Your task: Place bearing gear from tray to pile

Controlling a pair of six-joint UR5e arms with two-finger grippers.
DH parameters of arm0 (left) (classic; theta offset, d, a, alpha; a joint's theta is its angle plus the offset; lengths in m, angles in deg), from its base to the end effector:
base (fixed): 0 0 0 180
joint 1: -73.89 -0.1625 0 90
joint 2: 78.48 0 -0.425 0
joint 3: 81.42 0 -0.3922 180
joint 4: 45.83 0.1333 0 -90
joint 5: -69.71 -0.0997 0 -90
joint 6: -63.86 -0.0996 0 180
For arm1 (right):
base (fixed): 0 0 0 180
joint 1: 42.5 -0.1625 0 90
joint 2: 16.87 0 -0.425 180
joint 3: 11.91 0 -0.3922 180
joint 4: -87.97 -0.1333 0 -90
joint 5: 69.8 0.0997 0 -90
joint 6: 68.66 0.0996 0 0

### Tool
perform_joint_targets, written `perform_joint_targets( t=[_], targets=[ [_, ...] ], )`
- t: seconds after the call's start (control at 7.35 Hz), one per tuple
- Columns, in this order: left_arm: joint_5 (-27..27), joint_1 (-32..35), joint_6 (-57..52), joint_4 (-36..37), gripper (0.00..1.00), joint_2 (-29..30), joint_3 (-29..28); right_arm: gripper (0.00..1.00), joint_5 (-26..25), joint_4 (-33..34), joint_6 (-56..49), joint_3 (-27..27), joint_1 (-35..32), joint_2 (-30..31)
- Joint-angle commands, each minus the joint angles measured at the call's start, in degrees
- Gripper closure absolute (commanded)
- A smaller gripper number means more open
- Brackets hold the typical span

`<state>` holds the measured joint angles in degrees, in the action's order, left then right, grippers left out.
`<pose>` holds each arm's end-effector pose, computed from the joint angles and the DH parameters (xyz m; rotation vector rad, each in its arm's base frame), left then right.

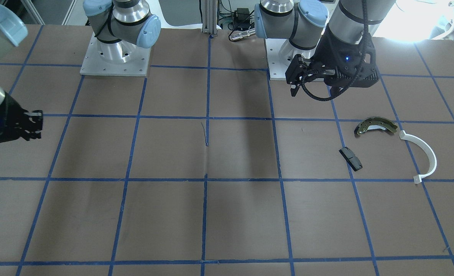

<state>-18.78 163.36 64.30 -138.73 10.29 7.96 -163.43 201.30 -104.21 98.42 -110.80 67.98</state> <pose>-0.1315 -0.4820 0.4987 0.0267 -3.1150 -0.0285 -0.0625 -0.5005 0.3140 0.3759 -3.0796 -0.0982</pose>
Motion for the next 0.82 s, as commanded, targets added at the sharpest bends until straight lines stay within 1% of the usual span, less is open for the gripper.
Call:
perform_joint_targets(
  t=[0.0, 0.14, 0.27, 0.41, 0.68],
  targets=[
    [0.1, 0.0, 0.0, 0.0, 0.0, -0.1, 0.0, 0.76, 0.4, 2.5, 24.0, 0.4, -15.8, -1.3],
    [0.1, 0.0, 0.0, 0.0, 0.0, 0.0, 0.0, 0.75, 1.9, 8.2, 35.0, 0.2, -22.3, -4.4],
    [0.0, 0.0, 0.0, 0.0, 0.0, 0.0, 0.0, 0.74, 4.7, 14.1, 45.0, -0.2, -28.2, -8.5],
    [0.1, 0.0, 0.0, 0.0, 0.0, 0.0, 0.0, 0.73, 5.6, 18.0, 53.2, -2.3, -33.0, -12.6],
    [0.0, 0.0, 0.0, 0.0, 0.0, 0.0, 0.0, 0.72, 5.8, 17.5, 67.7, -10.4, -41.3, -19.2]
  ],
)
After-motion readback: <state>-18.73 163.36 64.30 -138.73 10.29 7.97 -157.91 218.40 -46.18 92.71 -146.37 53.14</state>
